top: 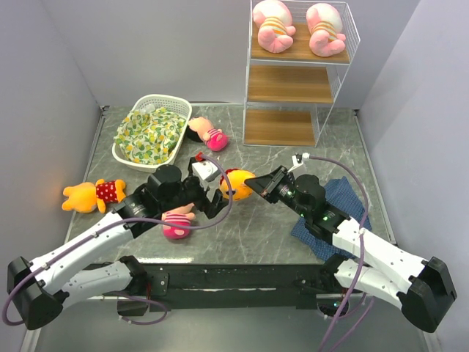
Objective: Place and organize the stuffed toys onto the shelf
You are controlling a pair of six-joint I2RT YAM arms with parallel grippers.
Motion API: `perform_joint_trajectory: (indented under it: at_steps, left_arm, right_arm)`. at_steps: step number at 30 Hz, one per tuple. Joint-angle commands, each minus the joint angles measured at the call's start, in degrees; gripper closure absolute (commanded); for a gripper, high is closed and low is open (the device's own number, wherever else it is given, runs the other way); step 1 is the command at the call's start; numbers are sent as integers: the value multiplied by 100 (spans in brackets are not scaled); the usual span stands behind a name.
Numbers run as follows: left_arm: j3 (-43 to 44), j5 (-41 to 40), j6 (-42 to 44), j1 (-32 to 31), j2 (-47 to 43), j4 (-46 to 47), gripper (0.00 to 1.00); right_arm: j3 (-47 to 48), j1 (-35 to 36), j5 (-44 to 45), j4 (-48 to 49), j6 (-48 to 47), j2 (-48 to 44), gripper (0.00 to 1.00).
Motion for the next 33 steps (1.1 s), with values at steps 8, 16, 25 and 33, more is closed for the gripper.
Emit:
perform_joint_trajectory:
  at_steps: [8,16,25,33]
  left_arm:
    - [439,104,342,-129,471,312,3]
    - [799,-458,553,-164,849,382,85]
    - [1098,68,-764,-76,621,128,99]
    - [2100,569,-2214,170,358,-1128,99]
  right_arm:
    - [23,47,-79,543,440,-237,100]
    - [23,38,-298,429,-15,-465,94]
    - [-91,20,-396,183,-2799,-1448,35]
    - [-802,29,-1046,831,-4393,-2398,33]
